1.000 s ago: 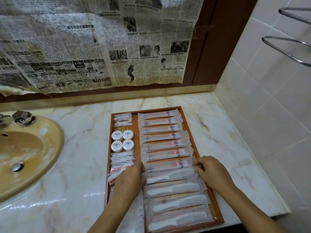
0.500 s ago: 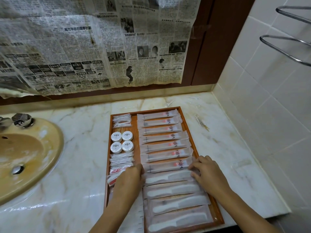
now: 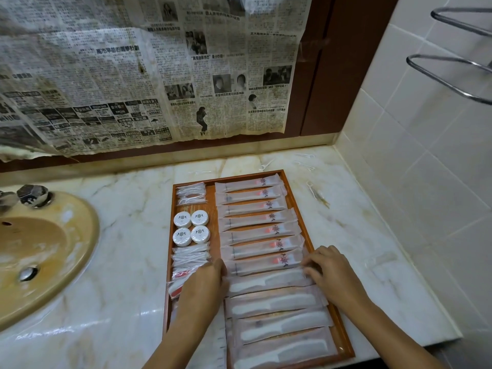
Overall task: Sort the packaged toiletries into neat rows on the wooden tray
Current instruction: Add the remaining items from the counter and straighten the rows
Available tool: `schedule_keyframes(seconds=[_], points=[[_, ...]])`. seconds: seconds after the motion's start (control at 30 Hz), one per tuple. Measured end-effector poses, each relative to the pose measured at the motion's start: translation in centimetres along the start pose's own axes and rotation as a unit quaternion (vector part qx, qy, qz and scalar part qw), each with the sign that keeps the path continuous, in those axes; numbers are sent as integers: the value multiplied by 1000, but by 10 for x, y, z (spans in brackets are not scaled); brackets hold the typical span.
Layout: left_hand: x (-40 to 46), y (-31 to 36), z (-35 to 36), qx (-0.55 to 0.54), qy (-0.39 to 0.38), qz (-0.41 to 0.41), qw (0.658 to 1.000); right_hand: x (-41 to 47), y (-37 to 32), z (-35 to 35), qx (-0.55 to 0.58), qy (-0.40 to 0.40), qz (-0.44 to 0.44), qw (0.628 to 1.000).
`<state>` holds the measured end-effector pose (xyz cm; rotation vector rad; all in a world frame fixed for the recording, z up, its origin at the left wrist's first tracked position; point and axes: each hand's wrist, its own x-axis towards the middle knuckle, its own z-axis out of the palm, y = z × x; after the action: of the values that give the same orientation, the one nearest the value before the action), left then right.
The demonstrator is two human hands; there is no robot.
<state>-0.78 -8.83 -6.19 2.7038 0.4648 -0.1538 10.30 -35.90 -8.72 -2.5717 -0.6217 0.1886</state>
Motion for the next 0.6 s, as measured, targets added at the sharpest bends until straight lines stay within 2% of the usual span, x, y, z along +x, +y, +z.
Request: schedule_keyframes(seconds=[0.13,0.23,0.43,0.6], points=[[7,11,-3,-21,4,11,1000,-2,17,-13,20,47,29,998],[19,32,-5,-32,11,50,998,-6,33,-27,34,79,65,994],[57,106,-1,-37,13,132,990,-21,70,-48,42,133,198,970],[81,171,17,-40,-12,177,983,-34,99,-59,53,158,239,956]])
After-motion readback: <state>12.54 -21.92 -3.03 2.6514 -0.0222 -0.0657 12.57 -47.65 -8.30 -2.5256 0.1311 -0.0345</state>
